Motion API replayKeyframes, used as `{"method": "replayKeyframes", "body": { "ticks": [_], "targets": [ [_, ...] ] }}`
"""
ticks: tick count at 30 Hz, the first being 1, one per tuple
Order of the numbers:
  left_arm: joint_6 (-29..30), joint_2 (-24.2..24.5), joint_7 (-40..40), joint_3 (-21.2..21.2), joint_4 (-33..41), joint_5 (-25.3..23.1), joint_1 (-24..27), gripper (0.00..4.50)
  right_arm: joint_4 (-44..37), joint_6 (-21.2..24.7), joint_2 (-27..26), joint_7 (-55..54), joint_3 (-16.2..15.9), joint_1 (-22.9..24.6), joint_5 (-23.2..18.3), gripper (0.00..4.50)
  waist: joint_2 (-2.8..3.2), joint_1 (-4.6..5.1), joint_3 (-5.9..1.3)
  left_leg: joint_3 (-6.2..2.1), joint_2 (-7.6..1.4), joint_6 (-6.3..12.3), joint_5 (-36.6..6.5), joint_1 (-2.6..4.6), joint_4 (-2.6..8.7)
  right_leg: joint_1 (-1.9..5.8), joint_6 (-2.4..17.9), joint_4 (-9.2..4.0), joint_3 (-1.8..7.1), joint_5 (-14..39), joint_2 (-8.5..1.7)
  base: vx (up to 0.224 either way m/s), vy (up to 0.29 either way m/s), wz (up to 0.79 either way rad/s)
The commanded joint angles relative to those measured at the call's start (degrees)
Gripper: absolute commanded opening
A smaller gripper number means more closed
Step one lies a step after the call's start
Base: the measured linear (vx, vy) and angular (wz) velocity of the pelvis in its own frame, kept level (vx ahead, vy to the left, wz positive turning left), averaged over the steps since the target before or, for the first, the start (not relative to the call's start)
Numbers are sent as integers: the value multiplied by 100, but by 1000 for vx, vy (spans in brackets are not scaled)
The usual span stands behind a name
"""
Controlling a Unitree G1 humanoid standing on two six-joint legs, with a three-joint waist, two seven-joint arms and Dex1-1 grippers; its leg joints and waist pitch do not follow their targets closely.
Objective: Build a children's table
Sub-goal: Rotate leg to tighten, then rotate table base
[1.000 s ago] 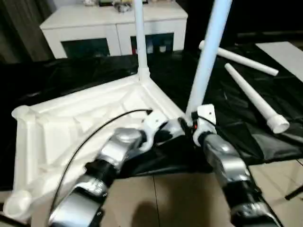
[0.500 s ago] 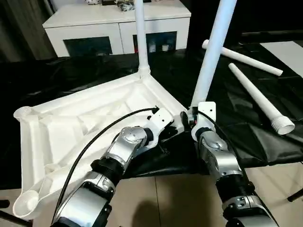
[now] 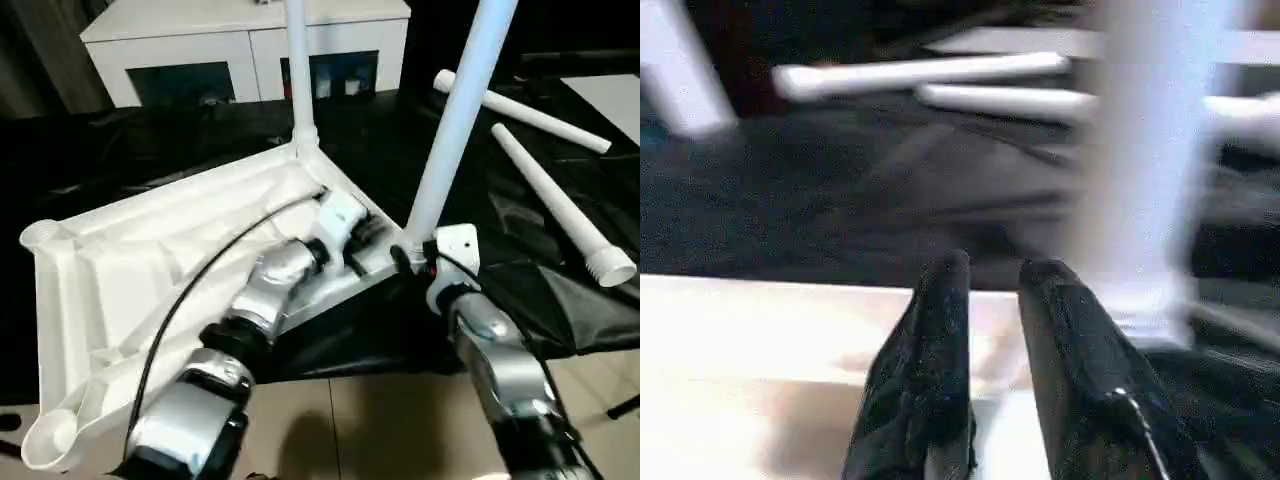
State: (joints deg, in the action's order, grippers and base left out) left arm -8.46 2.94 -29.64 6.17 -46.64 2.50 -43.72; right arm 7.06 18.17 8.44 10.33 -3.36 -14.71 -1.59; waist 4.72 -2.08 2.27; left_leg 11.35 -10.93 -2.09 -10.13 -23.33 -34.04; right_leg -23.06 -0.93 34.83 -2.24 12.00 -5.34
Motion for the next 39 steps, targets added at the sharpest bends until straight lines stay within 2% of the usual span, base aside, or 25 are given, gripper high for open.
{"method": "replayKeyframes", "body": {
  "ticks": [1,2,3,4,5,6,7,8,9,10,11,12,13,14,17,20,21,22,23,24,26,28,31,34,39],
  "targets": [
    [320,352,102,-334,678,95,132,136,-486,171,106,332,-168,116,-88,372,-70,-25,-390,-122,-186,734,-598,146,323,335,1386,-304,107,-646,-241,0,0,0],
    [320,352,102,-334,678,95,132,136,-486,171,106,332,-168,116,-88,372,-59,-17,-385,-121,-181,683,-685,158,329,319,1378,-318,108,-459,-232,0,0,0],
    [514,497,103,-454,971,158,221,136,-637,226,163,444,-196,177,-148,372,-85,2,-367,-108,-184,545,-913,191,353,301,1382,-354,113,-64,-215,0,0,0],
    [1054,1026,-63,-743,1803,254,579,136,-1015,371,358,804,-276,361,-346,372,-110,-28,-359,-108,-208,456,-988,203,368,303,1394,-355,133,149,-231,0,0,0],
    [1323,1333,-188,-874,2219,285,790,136,-1195,472,449,998,-302,450,-474,372,-99,-35,-358,-127,-224,455,-919,176,378,336,1386,-325,133,92,-246,0,0,0],
    [1323,1333,-188,-874,2219,285,790,136,-1195,472,449,998,-302,450,-474,372,-89,-15,-337,-140,-216,476,-844,133,396,328,1291,-306,128,115,-233,0,0,0],
    [1473,1530,-249,-936,2474,310,928,136,-1340,570,509,1124,-314,517,-556,372,-85,18,-341,-114,-189,380,-991,191,392,265,1231,-352,124,325,-189,0,0,0],
    [1711,1938,-335,-1134,2893,269,1234,136,-1484,717,614,1277,-353,589,-625,372,-108,3,-352,-114,-201,329,-1035,228,386,256,1241,-355,133,361,-196,0,0,0],
    [1807,2088,-342,-1225,3035,238,1355,136,-1520,760,639,1311,-362,610,-641,372,-66,3,-338,-133,-222,281,-984,192,414,275,1240,-329,141,300,-207,0,0,0],
    [2109,2390,-312,-1447,3331,208,1626,136,-1528,832,659,1347,-368,627,-640,372,-47,14,-330,-115,-197,214,-1067,220,416,224,1202,-342,132,365,-167,0,0,0],
    [2276,2580,-271,-1608,3463,155,1793,136,-1488,850,657,1347,-375,622,-615,372,-44,9,-348,-120,-214,153,-1102,250,411,220,1224,-321,135,327,-180,0,0,0],
    [2457,2789,-183,-1812,3561,49,2002,136,-1408,850,634,1315,-392,603,-555,372,-47,29,-327,-126,-192,115,-1087,205,431,226,1200,-318,131,344,-167,0,0,0],
    [2578,2898,-140,-1932,3611,-1,2124,136,-1354,851,619,1296,-406,584,-517,372,-34,30,-316,-118,-190,46,-1221,241,437,193,1158,-344,137,480,-166,0,0,0],
    [2923,3125,166,-2361,3619,-195,2401,136,-1157,885,550,1192,-478,495,-372,372,-40,29,-311,-117,-179,10,-1265,238,444,195,1138,-349,139,549,-160,0,0,0],
    [3025,3277,464,-2625,3513,-329,2564,136,-1027,858,495,1119,-542,425,-289,372,-16,2,-312,-116,-174,-117,-1395,274,446,157,1086,-368,153,585,-164,0,0,0],
    [3436,3504,1020,-2968,3549,-535,2852,136,-999,946,492,1132,-678,381,-295,372,-17,-19,-320,-140,-172,-191,-1398,251,465,182,1002,-336,146,412,-156,0,0,0],
    [3651,3589,1145,-3024,3587,-613,2984,136,-988,1003,485,1131,-704,363,-296,372,-7,-43,-321,-132,-177,-217,-1465,290,457,149,995,-350,153,424,-158,0,0,0],
    [3795,3641,1205,-3048,3625,-652,3076,136,-986,1039,479,1127,-715,357,-297,372,-28,-33,-323,-149,-167,-225,-1405,239,462,193,990,-315,149,336,-165,0,0,0],
    [3969,3714,1259,-3044,3686,-764,3216,136,-977,1075,470,1123,-731,349,-282,372,-28,-33,-320,-151,-161,-215,-1397,224,473,197,964,-322,146,369,-168,0,0,0],
    [4109,3808,1309,-3012,3701,-929,3385,136,-957,1108,468,1136,-757,341,-268,372,-31,-40,-320,-148,-167,-216,-1456,252,465,168,943,-346,152,434,-172,0,0,0],
    [4329,3890,1277,-2939,3723,-1121,3651,136,-908,1125,439,1156,-790,324,-221,372,-27,-29,-319,-157,-168,-205,-1492,239,471,171,912,-356,154,502,-175,0,0,0],
    [4552,3873,1199,-2872,3795,-1074,3800,136,-855,1115,414,1148,-818,298,-196,372,-48,-25,-311,-160,-169,-248,-1650,251,487,149,937,-375,161,706,-177,0,0,0],
    [4848,3848,988,-2690,3912,-984,3985,136,-759,1096,379,1122,-860,241,-168,372,-32,-51,-308,-161,-173,-287,-1789,272,496,121,940,-387,167,775,-175,0,0,0],
    [5262,3878,711,-2401,4219,-853,4294,136,-645,1091,313,1089,-898,166,-158,372,-37,-51,-305,-177,-176,-322,-1785,240,517,145,940,-369,165,707,-181,0,0,0],
    [5611,3779,413,-2276,4698,-673,4401,136,-400,1029,173,1056,-920,11,-136,372,-37,-49,-309,-164,-166,-366,-1918,271,505,117,985,-385,173,781,-177,0,0,0]
  ]
}}
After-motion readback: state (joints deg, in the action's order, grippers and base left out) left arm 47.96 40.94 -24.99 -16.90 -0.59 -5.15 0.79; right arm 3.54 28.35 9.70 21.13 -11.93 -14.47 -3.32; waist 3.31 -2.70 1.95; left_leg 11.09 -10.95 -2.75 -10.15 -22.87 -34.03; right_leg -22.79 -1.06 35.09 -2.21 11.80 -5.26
